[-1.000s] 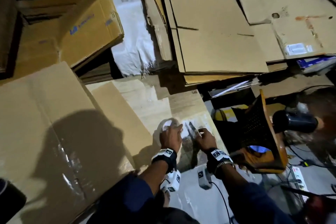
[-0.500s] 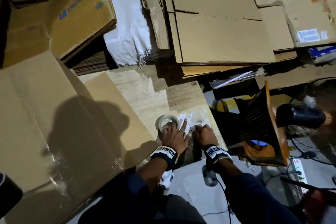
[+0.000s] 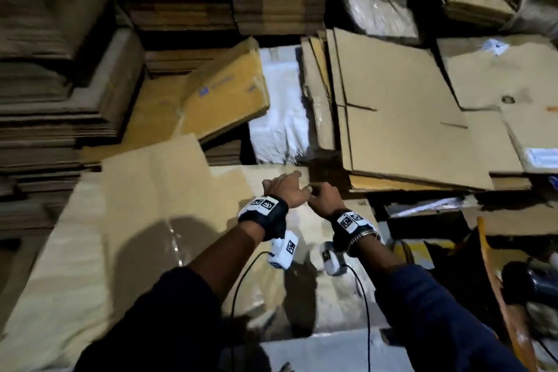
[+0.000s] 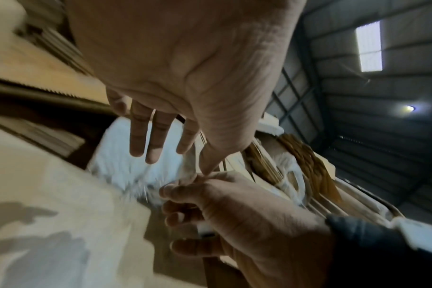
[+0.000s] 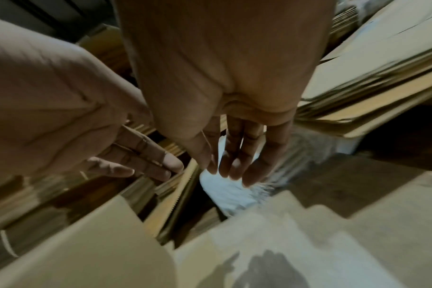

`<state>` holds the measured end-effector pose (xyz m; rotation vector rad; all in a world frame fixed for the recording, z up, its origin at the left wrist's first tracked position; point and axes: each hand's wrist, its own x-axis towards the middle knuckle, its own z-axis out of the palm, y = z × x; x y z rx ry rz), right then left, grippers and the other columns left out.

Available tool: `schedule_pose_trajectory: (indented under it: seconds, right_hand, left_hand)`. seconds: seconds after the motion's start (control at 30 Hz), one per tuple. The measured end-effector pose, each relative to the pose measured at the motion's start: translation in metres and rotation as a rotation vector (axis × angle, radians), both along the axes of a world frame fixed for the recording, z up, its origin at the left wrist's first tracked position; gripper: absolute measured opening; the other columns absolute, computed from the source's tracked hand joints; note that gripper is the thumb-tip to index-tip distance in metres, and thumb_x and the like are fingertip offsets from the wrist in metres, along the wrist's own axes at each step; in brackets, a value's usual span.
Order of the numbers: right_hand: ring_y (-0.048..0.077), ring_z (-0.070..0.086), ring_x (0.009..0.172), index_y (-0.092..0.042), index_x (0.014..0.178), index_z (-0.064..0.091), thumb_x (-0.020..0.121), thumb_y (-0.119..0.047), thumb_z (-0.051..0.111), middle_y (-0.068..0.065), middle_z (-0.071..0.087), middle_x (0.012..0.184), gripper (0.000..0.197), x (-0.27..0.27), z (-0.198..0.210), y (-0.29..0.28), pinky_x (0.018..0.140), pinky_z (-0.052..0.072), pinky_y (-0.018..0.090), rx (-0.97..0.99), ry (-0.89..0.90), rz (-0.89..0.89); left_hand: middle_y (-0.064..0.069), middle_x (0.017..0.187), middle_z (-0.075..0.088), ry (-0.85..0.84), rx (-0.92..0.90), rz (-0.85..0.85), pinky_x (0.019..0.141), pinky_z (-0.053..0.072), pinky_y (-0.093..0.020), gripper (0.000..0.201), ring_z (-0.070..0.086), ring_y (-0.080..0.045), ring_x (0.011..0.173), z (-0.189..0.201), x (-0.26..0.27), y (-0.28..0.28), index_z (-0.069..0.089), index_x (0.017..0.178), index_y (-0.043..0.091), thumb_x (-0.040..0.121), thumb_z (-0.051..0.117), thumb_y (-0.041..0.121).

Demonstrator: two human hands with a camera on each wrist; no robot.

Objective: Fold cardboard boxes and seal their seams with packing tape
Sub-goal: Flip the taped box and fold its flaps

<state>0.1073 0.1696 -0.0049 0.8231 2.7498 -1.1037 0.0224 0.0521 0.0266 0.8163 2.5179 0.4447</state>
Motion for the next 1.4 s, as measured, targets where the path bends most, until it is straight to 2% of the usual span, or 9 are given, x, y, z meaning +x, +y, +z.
schedule_pose_trajectory:
  seconds: [0.1,0.37,0.47,0.53,0.57,0.7,1.0,1.17,1.4]
  right_hand:
    - [0.038,0.073,0.084,-0.010,0.083,0.070,0.095,-0.036,0.065,0.017,0.075,0.084,0.029,-0.068,0.033,-0.045,0.074,0.062,0.050,-0.102,0.040,0.073]
    - [0.028,0.071,0.098,-0.009,0.105,0.074,0.093,-0.041,0.072,0.012,0.073,0.105,0.034,-0.198,0.051,-0.176,0.085,0.062,0.046,-0.386,-0.148,0.112]
    - [0.028,0.067,0.092,-0.010,0.091,0.067,0.080,-0.069,0.074,0.006,0.069,0.090,0.060,-0.238,0.021,-0.193,0.083,0.057,0.039,-0.227,-0.234,0.165]
    - [0.024,0.069,0.099,-0.014,0.101,0.068,0.049,-0.094,0.074,0.002,0.073,0.101,0.095,-0.268,-0.023,-0.190,0.094,0.055,0.037,-0.215,-0.231,0.134]
    - [0.025,0.070,0.106,-0.015,0.114,0.067,0.041,-0.096,0.074,0.003,0.074,0.113,0.109,-0.270,-0.027,-0.194,0.100,0.055,0.041,-0.232,-0.226,0.108]
    - [0.035,0.058,0.126,-0.008,0.143,0.039,0.080,-0.065,0.078,0.009,0.058,0.135,0.093,-0.241,0.024,-0.237,0.099,0.046,0.041,-0.184,-0.212,-0.028]
    - [0.028,0.066,0.114,-0.023,0.127,0.057,0.042,-0.100,0.069,0.001,0.070,0.123,0.115,-0.236,0.057,-0.235,0.100,0.054,0.045,-0.130,-0.022,-0.056]
    - [0.025,0.056,0.119,-0.011,0.141,0.039,0.077,-0.069,0.078,0.004,0.056,0.129,0.095,-0.202,0.164,-0.258,0.096,0.048,0.038,-0.132,0.331,-0.076]
    - [0.016,0.061,0.107,-0.021,0.138,0.028,0.079,-0.064,0.080,0.000,0.061,0.126,0.089,-0.130,0.237,-0.274,0.081,0.050,0.025,-0.359,0.639,-0.128]
  left_hand:
    - [-0.004,0.148,0.058,-0.009,0.046,0.148,0.110,0.037,-0.041,0.062,0.054,-0.029,0.136,0.034,-0.060,-0.062,0.054,0.142,0.026,0.089,0.056,0.058]
    - [-0.014,0.152,0.046,0.085,-0.109,0.527,0.113,0.031,-0.047,0.061,0.038,-0.037,0.142,0.026,-0.171,-0.278,0.053,0.142,0.023,0.093,0.061,0.060]
    - [-0.026,0.164,0.023,-0.021,-0.118,0.631,0.118,0.024,-0.058,0.092,0.023,-0.045,0.150,0.012,-0.191,-0.335,0.029,0.160,0.024,0.090,0.057,0.075]
    - [-0.029,0.169,0.009,-0.176,-0.040,0.659,0.124,0.022,-0.057,0.115,0.018,-0.048,0.154,-0.003,-0.202,-0.361,-0.004,0.167,0.031,0.083,0.053,0.087]
    - [-0.029,0.170,0.010,-0.237,0.002,0.659,0.124,0.025,-0.054,0.124,0.021,-0.047,0.154,-0.007,-0.204,-0.368,-0.017,0.164,0.032,0.080,0.053,0.090]
    - [-0.022,0.171,0.016,-0.327,0.141,0.654,0.123,0.032,-0.046,0.143,0.030,-0.042,0.153,-0.012,-0.199,-0.366,-0.036,0.156,0.023,0.075,0.063,0.088]
    - [-0.025,0.167,0.028,-0.152,0.249,0.696,0.117,0.039,-0.052,0.159,0.040,-0.045,0.146,0.033,-0.192,-0.359,-0.033,0.158,0.021,0.064,0.082,0.079]
    - [-0.023,0.161,0.037,0.117,0.443,0.708,0.107,0.047,-0.057,0.155,0.048,-0.048,0.137,0.112,-0.174,-0.352,-0.029,0.159,0.028,0.063,0.082,0.078]
    - [-0.021,0.164,0.030,0.368,0.871,0.726,0.112,0.044,-0.060,0.161,0.042,-0.044,0.144,0.174,-0.113,-0.344,-0.024,0.156,0.042,0.046,0.082,0.090]
